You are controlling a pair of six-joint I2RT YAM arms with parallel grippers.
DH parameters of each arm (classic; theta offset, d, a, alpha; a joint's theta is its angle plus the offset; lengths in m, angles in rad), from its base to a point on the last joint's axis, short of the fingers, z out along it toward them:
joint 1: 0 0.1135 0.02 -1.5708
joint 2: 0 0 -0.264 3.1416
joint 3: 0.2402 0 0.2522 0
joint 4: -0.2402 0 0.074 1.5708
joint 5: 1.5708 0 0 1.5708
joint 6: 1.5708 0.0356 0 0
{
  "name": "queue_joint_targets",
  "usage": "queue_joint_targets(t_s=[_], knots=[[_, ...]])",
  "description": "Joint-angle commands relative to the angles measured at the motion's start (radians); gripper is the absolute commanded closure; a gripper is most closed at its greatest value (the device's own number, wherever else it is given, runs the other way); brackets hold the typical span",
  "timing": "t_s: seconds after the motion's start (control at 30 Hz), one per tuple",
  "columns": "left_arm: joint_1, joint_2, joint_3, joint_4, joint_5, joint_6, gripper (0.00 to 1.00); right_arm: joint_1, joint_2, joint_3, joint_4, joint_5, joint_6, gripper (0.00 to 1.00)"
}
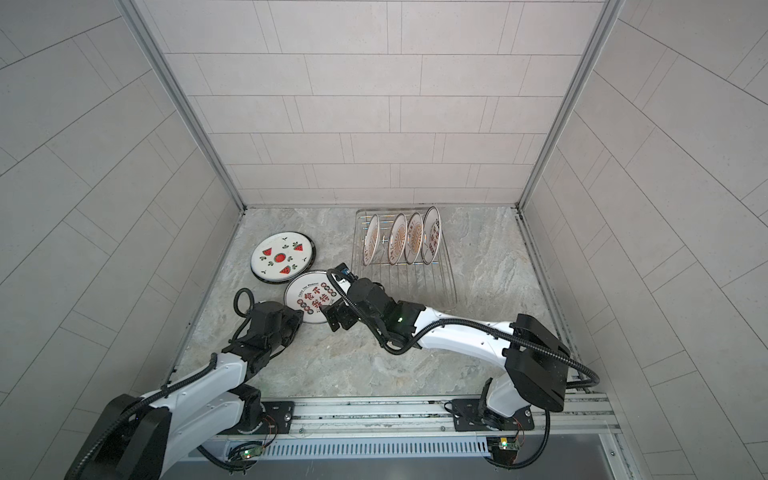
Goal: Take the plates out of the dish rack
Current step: 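Carry the plate down beside the watermelon stack with the left gripper while the right releases, then lower the red-lettered plate onto the table and open the left gripper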
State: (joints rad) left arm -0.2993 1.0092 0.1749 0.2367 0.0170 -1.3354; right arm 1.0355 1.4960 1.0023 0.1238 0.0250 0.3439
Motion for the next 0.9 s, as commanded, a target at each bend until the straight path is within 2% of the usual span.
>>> queue_joint_targets(t_s=[0.0, 0.07, 0.33, 0.5, 0.8, 0.87], knots=[[0.004, 0.020, 0.015, 0.009, 0.020, -0.040, 0.97, 0.003, 0.019, 0.030, -0.014, 0.031, -0.008, 0.03], [0.004, 0.040, 0.014, 0.016, 0.034, -0.048, 0.89, 0.005, 0.027, 0.037, -0.019, 0.036, -0.006, 0.03], [0.006, 0.125, 0.015, 0.072, 0.038, -0.056, 0.88, 0.004, 0.022, 0.035, -0.020, 0.017, -0.006, 0.04], [0.006, 0.128, 0.015, 0.070, 0.014, -0.057, 0.80, 0.003, 0.006, 0.028, -0.023, 0.023, -0.009, 0.04], [0.009, 0.125, 0.012, 0.061, 0.007, -0.059, 0.74, 0.003, 0.013, 0.040, -0.032, 0.025, -0.014, 0.04], [0.011, 0.117, 0.012, 0.053, -0.004, -0.059, 0.67, 0.003, 0.014, 0.040, -0.033, 0.026, -0.015, 0.04]])
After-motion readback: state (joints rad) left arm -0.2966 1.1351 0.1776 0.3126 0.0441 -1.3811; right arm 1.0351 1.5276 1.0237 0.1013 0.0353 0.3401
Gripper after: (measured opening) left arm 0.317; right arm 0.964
